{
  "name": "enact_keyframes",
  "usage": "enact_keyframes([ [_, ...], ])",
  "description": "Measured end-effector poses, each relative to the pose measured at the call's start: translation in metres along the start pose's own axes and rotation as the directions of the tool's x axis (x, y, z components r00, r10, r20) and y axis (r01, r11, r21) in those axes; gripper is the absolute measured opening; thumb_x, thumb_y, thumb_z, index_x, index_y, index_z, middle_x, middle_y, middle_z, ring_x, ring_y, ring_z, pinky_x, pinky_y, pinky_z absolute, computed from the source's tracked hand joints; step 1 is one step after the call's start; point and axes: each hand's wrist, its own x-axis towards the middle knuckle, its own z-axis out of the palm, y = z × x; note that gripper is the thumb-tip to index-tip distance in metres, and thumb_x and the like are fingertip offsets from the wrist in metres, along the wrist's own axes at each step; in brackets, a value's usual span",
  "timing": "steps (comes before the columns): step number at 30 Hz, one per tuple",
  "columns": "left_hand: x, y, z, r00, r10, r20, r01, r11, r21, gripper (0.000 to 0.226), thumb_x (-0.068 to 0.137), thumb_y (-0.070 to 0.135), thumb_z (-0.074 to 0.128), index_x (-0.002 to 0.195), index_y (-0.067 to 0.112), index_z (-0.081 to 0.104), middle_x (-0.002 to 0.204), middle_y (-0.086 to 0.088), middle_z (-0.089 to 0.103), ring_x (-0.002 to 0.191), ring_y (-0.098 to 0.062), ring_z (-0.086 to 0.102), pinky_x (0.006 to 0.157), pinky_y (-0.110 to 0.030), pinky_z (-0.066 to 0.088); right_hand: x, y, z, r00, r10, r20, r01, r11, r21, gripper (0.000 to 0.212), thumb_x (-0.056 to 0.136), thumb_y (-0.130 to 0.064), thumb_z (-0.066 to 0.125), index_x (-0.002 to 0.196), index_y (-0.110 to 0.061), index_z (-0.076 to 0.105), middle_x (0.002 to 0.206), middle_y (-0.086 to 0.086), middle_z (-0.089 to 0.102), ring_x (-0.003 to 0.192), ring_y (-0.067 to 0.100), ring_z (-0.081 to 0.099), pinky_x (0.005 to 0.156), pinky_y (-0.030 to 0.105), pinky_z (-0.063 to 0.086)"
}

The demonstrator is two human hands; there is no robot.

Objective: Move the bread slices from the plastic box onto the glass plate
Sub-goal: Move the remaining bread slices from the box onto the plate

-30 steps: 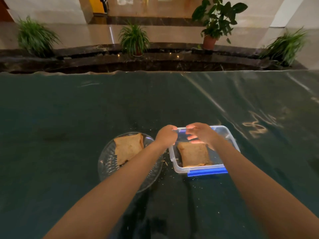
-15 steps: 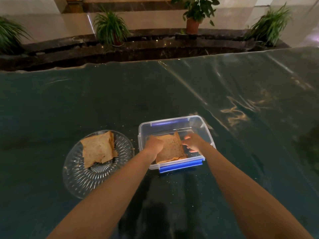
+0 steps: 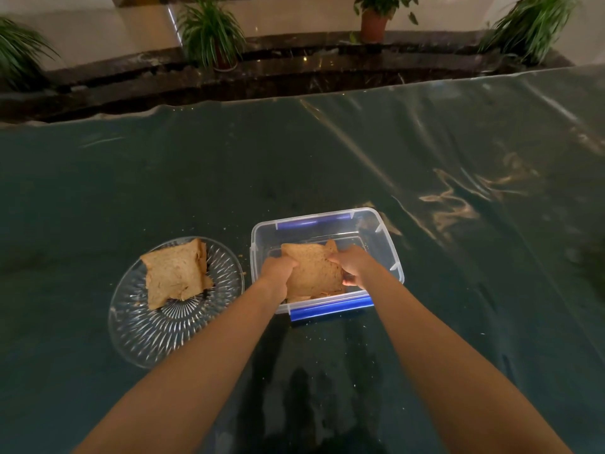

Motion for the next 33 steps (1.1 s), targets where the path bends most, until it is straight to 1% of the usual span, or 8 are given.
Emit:
enact_keyframes([
  [3, -0.006, 0.002, -0.001, 0.999, 0.044, 0.017, -0.043, 0.998, -0.040, 0.007, 0.094, 0.027, 0.048, 0.093, 0.020, 0.049, 0.107, -0.006, 0.052, 0.098, -0.026, 0.052, 0.085, -0.040, 0.045, -0.002, -0.001, -0.003, 0.999, -0.049, -0.013, 0.049, 0.999, -0.006, 0.035, 0.089, -0.034, 0.057, 0.117, -0.015, 0.049, 0.134, 0.009, 0.052, 0.123, 0.032, 0.050, 0.100, 0.043, 0.046],
  [5, -0.011, 0.004, -0.004, 0.995, 0.089, 0.038, -0.086, 0.994, -0.074, 0.013, 0.095, 0.028, 0.047, 0.083, 0.025, 0.049, 0.103, -0.003, 0.053, 0.091, -0.023, 0.053, 0.079, -0.039, 0.045, -0.006, -0.005, -0.004, 0.994, -0.104, -0.034, 0.104, 0.995, 0.006, 0.040, 0.088, -0.035, 0.057, 0.122, -0.016, 0.050, 0.134, 0.007, 0.053, 0.121, 0.029, 0.051, 0.100, 0.041, 0.046],
  [10, -0.025, 0.014, -0.017, 0.973, 0.218, 0.080, -0.205, 0.969, -0.141, 0.026, 0.097, 0.028, 0.044, 0.121, 0.022, 0.052, 0.121, -0.005, 0.058, 0.098, -0.024, 0.056, 0.085, -0.044, 0.050, -0.024, -0.019, -0.004, 0.963, -0.253, -0.095, 0.251, 0.967, -0.035, 0.045, 0.088, -0.041, 0.055, 0.126, -0.016, 0.052, 0.135, 0.008, 0.055, 0.123, 0.029, 0.053, 0.104, 0.045, 0.044],
  [14, -0.039, 0.023, -0.042, 0.957, 0.288, 0.027, -0.283, 0.952, -0.119, 0.037, 0.095, 0.027, 0.046, 0.132, 0.020, 0.048, 0.134, -0.005, 0.051, 0.117, -0.027, 0.052, 0.091, -0.042, 0.046, -0.050, -0.040, 0.015, 0.920, -0.367, -0.136, 0.357, 0.929, -0.094, 0.043, 0.090, -0.036, 0.054, 0.126, -0.014, 0.051, 0.130, 0.008, 0.058, 0.117, 0.028, 0.056, 0.100, 0.043, 0.048],
  [19, -0.039, 0.017, -0.106, 0.924, 0.368, -0.102, -0.380, 0.912, -0.157, 0.034, 0.094, 0.022, 0.047, 0.126, 0.015, 0.055, 0.124, -0.002, 0.059, 0.104, -0.020, 0.054, 0.087, -0.038, 0.049, -0.078, -0.061, 0.072, 0.891, -0.443, -0.095, 0.435, 0.895, -0.097, 0.041, 0.089, -0.033, 0.056, 0.123, -0.010, 0.053, 0.125, 0.010, 0.059, 0.112, 0.028, 0.059, 0.096, 0.047, 0.051],
  [23, -0.030, -0.004, -0.166, 0.917, 0.348, -0.196, -0.385, 0.901, -0.201, 0.028, 0.093, 0.015, 0.048, 0.119, 0.012, 0.059, 0.111, -0.001, 0.061, 0.099, -0.022, 0.057, 0.079, -0.037, 0.049, -0.082, -0.064, 0.139, 0.887, -0.460, -0.030, 0.453, 0.882, -0.129, 0.038, 0.089, -0.030, 0.057, 0.120, -0.008, 0.057, 0.120, 0.010, 0.062, 0.103, 0.022, 0.059, 0.091, 0.038, 0.052],
  [30, 0.009, -0.032, -0.239, 0.935, 0.239, -0.263, -0.300, 0.927, -0.224, 0.032, 0.092, 0.007, 0.048, 0.121, 0.008, 0.060, 0.119, -0.011, 0.063, 0.107, -0.029, 0.060, 0.087, -0.040, 0.051, -0.064, -0.056, 0.235, 0.919, -0.394, 0.004, 0.384, 0.893, -0.235, 0.038, 0.090, -0.030, 0.054, 0.118, -0.006, 0.062, 0.120, 0.012, 0.065, 0.110, 0.029, 0.060, 0.096, 0.042, 0.048],
  [33, 0.029, -0.035, -0.250, 0.941, 0.228, -0.252, -0.279, 0.942, -0.189, 0.035, 0.091, 0.007, 0.048, 0.123, 0.009, 0.060, 0.123, -0.013, 0.063, 0.111, -0.030, 0.059, 0.090, -0.040, 0.051, -0.050, -0.053, 0.256, 0.927, -0.372, -0.053, 0.348, 0.903, -0.251, 0.038, 0.091, -0.034, 0.050, 0.113, -0.007, 0.065, 0.108, 0.011, 0.068, 0.087, 0.021, 0.059, 0.079, 0.033, 0.047],
])
